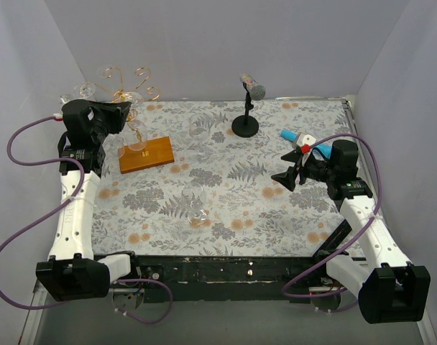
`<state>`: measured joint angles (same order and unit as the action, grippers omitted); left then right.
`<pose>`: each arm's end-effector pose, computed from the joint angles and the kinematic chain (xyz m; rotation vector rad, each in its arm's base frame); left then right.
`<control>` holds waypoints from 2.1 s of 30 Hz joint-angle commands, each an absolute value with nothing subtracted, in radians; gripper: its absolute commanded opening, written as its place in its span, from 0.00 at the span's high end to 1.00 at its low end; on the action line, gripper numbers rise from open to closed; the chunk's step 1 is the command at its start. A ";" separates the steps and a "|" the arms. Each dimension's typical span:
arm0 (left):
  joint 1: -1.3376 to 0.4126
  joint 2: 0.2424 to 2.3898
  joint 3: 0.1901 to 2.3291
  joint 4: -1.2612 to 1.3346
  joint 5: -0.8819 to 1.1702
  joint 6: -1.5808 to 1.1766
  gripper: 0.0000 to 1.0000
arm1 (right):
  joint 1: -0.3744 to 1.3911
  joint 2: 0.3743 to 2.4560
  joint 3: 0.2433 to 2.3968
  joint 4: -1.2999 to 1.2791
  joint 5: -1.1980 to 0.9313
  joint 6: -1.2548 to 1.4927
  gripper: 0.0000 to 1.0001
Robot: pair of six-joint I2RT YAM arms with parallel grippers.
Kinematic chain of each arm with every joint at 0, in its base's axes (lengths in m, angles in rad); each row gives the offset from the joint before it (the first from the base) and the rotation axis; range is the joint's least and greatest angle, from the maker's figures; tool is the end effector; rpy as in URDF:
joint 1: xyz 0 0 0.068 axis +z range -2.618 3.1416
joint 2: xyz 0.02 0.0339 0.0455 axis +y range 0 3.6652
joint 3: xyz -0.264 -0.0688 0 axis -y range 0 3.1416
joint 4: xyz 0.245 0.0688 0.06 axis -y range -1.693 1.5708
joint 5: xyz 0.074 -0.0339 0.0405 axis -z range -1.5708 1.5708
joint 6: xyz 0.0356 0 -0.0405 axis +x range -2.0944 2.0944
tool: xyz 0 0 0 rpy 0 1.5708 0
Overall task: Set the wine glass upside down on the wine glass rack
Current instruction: Turn the wine glass upside down at the wine rack.
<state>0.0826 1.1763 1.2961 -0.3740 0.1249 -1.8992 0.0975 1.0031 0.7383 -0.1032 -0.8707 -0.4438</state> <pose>0.2599 0.0171 0.4186 -1.6672 1.2111 -1.3343 0.2170 0.0486 0.2950 -1.0109 1.5443 0.5977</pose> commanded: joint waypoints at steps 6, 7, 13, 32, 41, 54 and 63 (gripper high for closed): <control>0.103 1.080 1.335 -0.321 0.084 -1.891 1.00 | 0.092 0.985 0.772 -0.098 -0.884 -0.451 0.19; 0.103 1.072 1.328 -0.319 0.084 -1.899 1.00 | 0.092 0.983 0.772 -0.098 -0.884 -0.453 0.19; 0.107 1.043 1.296 -0.308 0.097 -1.931 1.00 | 0.092 0.986 0.772 -0.100 -0.885 -0.453 0.19; 0.107 0.973 1.213 -0.311 0.167 -1.982 1.00 | 0.092 0.985 0.772 -0.100 -0.882 -0.454 0.19; 0.107 0.962 1.186 -0.301 0.233 -2.003 1.00 | 0.094 0.982 0.772 -0.097 -0.882 -0.454 0.19; 0.106 1.019 1.177 -0.265 0.272 -1.999 1.00 | 0.094 0.976 0.772 -0.097 -0.881 -0.456 0.19; 0.107 1.037 1.167 -0.262 0.272 -1.990 0.81 | 0.094 0.974 0.772 -0.100 -0.876 -0.460 0.19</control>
